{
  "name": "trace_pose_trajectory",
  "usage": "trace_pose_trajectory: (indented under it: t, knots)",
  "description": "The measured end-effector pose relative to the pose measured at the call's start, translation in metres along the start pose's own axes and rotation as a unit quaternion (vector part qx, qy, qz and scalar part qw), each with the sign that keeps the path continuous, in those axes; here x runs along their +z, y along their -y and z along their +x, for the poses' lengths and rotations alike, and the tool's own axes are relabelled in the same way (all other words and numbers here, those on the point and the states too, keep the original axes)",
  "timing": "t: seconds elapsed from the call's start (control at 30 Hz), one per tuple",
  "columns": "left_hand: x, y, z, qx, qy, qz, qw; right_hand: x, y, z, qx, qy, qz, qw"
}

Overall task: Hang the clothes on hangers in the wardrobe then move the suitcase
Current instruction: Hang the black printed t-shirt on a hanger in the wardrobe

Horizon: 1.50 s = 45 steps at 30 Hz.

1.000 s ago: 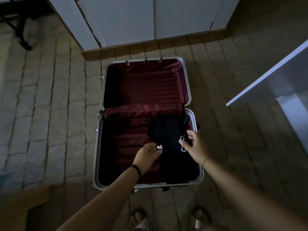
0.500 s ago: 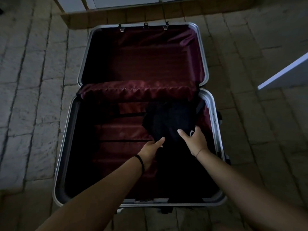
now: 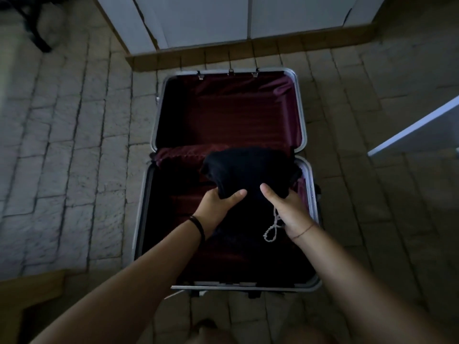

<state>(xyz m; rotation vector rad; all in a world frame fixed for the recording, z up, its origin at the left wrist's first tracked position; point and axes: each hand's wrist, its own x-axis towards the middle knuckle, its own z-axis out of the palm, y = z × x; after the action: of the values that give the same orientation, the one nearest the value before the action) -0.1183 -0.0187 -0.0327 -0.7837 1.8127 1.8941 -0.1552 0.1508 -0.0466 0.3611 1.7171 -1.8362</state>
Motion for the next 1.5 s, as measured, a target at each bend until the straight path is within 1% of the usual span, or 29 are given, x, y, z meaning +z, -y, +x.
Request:
trace_pose_trajectory:
  t: [0.1,0.17,0.2,0.27,0.33,0.37,0.43,0.5,0.57,0.63,0.7,0.83,0.9,0.97,1.03,1.17,1.27,1.3,1.37,1.4,1.47,1.5]
  knots:
    - [-0.013,-0.059,-0.05,0.028,-0.002,0.062,0.998,0.008,0.058,-0.042,-0.053,0.015,-0.021,0.998]
    - [-0.019,-0.097,-0.083,0.041,0.0,0.097,0.994,0.009,0.099,-0.07,-0.09,0.009,-0.04,0.995]
    - [-0.02,-0.117,-0.101,0.05,0.007,0.121,0.991,0.008,0.122,-0.084,-0.096,0.002,-0.067,0.993]
    - [-0.022,-0.155,-0.138,0.058,0.037,0.179,0.982,0.005,0.171,-0.114,-0.112,0.001,-0.161,0.981]
    - [-0.019,-0.194,-0.176,0.067,0.086,0.236,0.966,0.003,0.221,-0.143,-0.167,0.044,-0.246,0.954]
    - [-0.017,-0.215,-0.195,0.072,0.113,0.264,0.955,0.002,0.247,-0.157,-0.182,0.073,-0.27,0.943]
    - [-0.009,-0.255,-0.232,0.09,0.164,0.314,0.931,0.002,0.297,-0.185,-0.186,0.119,-0.298,0.929]
    - [0.002,-0.298,-0.269,0.111,0.199,0.343,0.911,0.002,0.345,-0.218,-0.16,0.161,-0.312,0.923]
    - [0.014,-0.342,-0.305,0.13,0.215,0.358,0.899,0.003,0.388,-0.253,-0.136,0.207,-0.315,0.916]
    - [0.024,-0.382,-0.336,0.15,0.214,0.363,0.894,0.003,0.431,-0.291,-0.126,0.218,-0.319,0.914]
    - [0.034,-0.42,-0.363,0.168,0.206,0.355,0.896,-0.001,0.471,-0.327,-0.142,0.185,-0.312,0.921]
    - [0.053,-0.48,-0.398,0.204,0.169,0.34,0.902,-0.015,0.534,-0.39,-0.206,0.11,-0.272,0.933]
    - [0.066,-0.502,-0.411,0.241,0.14,0.334,0.9,-0.021,0.556,-0.417,-0.242,0.07,-0.241,0.937]
    - [0.078,-0.517,-0.423,0.28,0.093,0.328,0.897,-0.03,0.576,-0.439,-0.276,0.03,-0.197,0.94]
    - [0.089,-0.527,-0.432,0.3,0.066,0.311,0.9,-0.041,0.594,-0.459,-0.308,0.0,-0.153,0.939]
    - [0.109,-0.543,-0.437,0.283,0.108,0.272,0.913,-0.061,0.621,-0.487,-0.355,-0.043,-0.115,0.927]
    - [0.121,-0.557,-0.439,0.257,0.146,0.297,0.908,-0.074,0.637,-0.504,-0.378,-0.089,-0.094,0.917]
    - [0.123,-0.561,-0.437,0.25,0.158,0.27,0.916,-0.08,0.64,-0.51,-0.384,-0.108,-0.088,0.913]
    - [0.125,-0.574,-0.433,0.239,0.165,0.163,0.943,-0.094,0.644,-0.52,-0.39,-0.148,-0.067,0.907]
    - [0.127,-0.583,-0.433,0.236,0.173,0.107,0.95,-0.101,0.643,-0.525,-0.386,-0.166,-0.057,0.905]
    - [0.136,-0.607,-0.436,0.248,0.206,0.032,0.946,-0.114,0.639,-0.537,-0.373,-0.201,-0.05,0.904]
    - [0.145,-0.62,-0.44,0.257,0.225,0.015,0.94,-0.12,0.636,-0.542,-0.365,-0.223,-0.052,0.903]
